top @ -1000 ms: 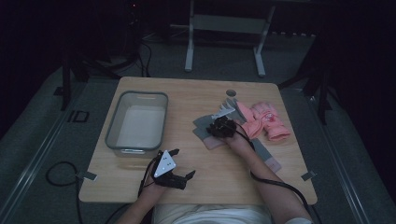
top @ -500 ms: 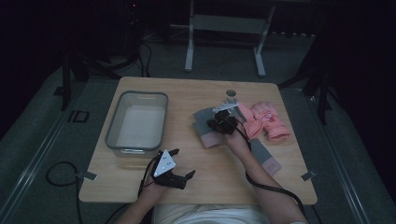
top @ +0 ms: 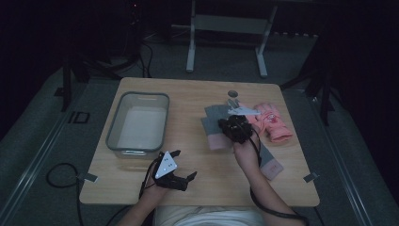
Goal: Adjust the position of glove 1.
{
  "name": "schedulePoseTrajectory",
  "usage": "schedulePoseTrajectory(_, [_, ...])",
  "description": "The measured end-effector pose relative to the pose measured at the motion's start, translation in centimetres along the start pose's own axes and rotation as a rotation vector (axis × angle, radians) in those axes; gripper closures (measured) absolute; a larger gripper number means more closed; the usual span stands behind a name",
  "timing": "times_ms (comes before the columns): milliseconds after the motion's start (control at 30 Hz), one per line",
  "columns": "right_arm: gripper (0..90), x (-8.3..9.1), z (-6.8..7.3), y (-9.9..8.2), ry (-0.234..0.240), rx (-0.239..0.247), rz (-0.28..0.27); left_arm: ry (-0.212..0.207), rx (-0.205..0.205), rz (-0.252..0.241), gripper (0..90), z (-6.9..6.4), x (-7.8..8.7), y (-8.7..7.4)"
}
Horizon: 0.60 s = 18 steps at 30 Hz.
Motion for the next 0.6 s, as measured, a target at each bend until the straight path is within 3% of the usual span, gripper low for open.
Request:
schedulePoseTrajectory(133, [86.1, 0.8, 0.4, -1.4, -0.02, -0.024, -0.002, 0.002, 0.0, -0.001, 1.2, 0.0, 0.0, 0.0])
schedulePoseTrajectory(367, [86.1, 0.5, 0.3, -5.1, -0.029, -0.127, 0.029, 0.005, -0.002, -0.001, 1.2, -0.1, 0.0, 0.0])
schedulePoseTrajectory(600, [86.1, -0.9, 0.2, -7.7, -0.067, -0.152, 0.07, 0.005, -0.002, -0.001, 1.2, -0.1, 0.0, 0.0])
Point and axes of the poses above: each handheld gripper's, and its own axes: x roughly backward along the jaws, y roughly out of its top, z roughly to its left, the point moved 5 cm from there along -x, roughly forward along the jaws, and after that the axes turned 7 degrees about -x, right-handed, at the moved point
